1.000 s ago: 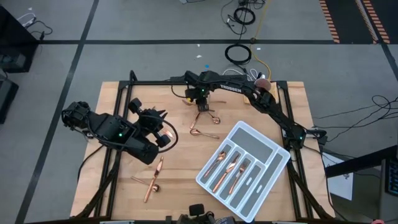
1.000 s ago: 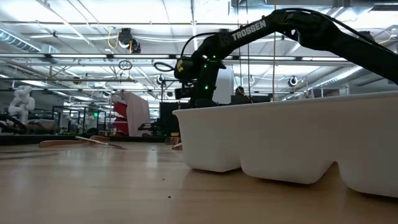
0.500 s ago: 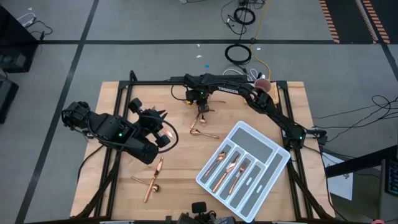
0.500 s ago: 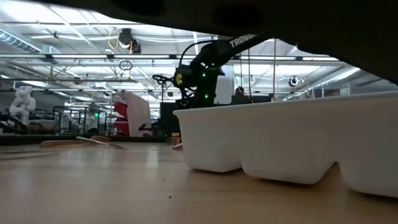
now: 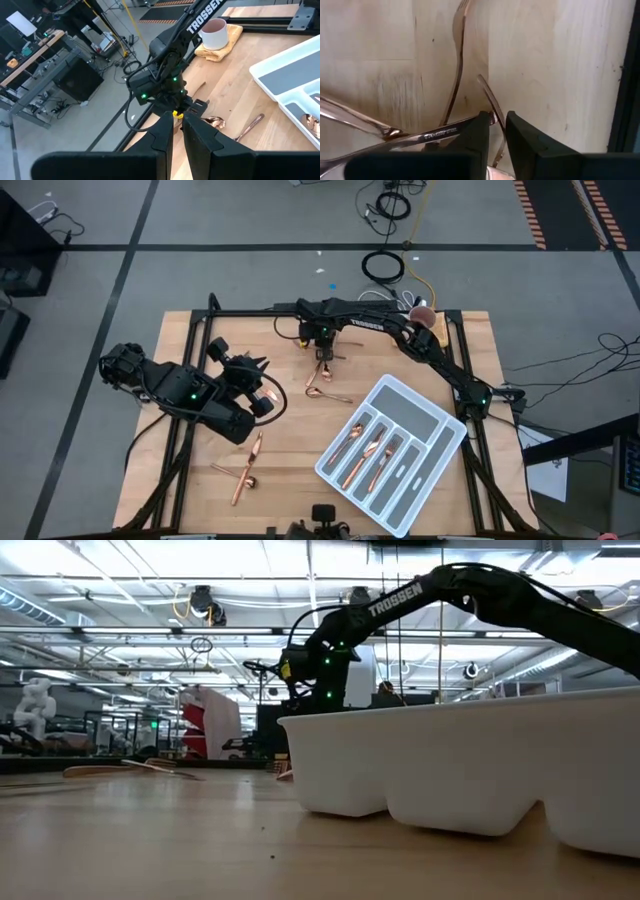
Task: Sort silverware
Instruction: Put the gold fork into the cutlery tray with the other gold fork
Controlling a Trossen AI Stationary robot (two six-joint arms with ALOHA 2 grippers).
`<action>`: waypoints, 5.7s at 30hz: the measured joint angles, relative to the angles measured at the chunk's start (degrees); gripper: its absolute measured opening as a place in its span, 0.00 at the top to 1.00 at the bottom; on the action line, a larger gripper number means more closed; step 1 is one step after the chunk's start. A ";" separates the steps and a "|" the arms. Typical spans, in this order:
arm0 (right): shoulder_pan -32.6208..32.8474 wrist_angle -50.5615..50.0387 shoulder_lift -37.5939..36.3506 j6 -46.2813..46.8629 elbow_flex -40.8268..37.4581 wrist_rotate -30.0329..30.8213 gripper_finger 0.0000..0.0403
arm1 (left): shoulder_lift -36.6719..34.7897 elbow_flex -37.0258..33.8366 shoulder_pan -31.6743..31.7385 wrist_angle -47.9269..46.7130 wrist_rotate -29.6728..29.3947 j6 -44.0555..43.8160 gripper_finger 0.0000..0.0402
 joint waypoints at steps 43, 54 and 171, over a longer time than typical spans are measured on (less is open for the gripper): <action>-0.61 -0.07 -0.54 -7.63 0.13 2.71 0.89 | -0.26 -8.04 -2.23 -0.03 -0.33 -5.15 0.88; -0.72 -3.42 -0.42 -7.21 0.20 2.09 1.00 | -0.26 -8.04 -2.27 -0.01 -0.05 -5.21 0.88; -5.96 -20.03 -5.01 -4.28 -0.26 -1.94 0.61 | -1.92 -10.25 -10.43 -0.01 1.97 -11.23 0.88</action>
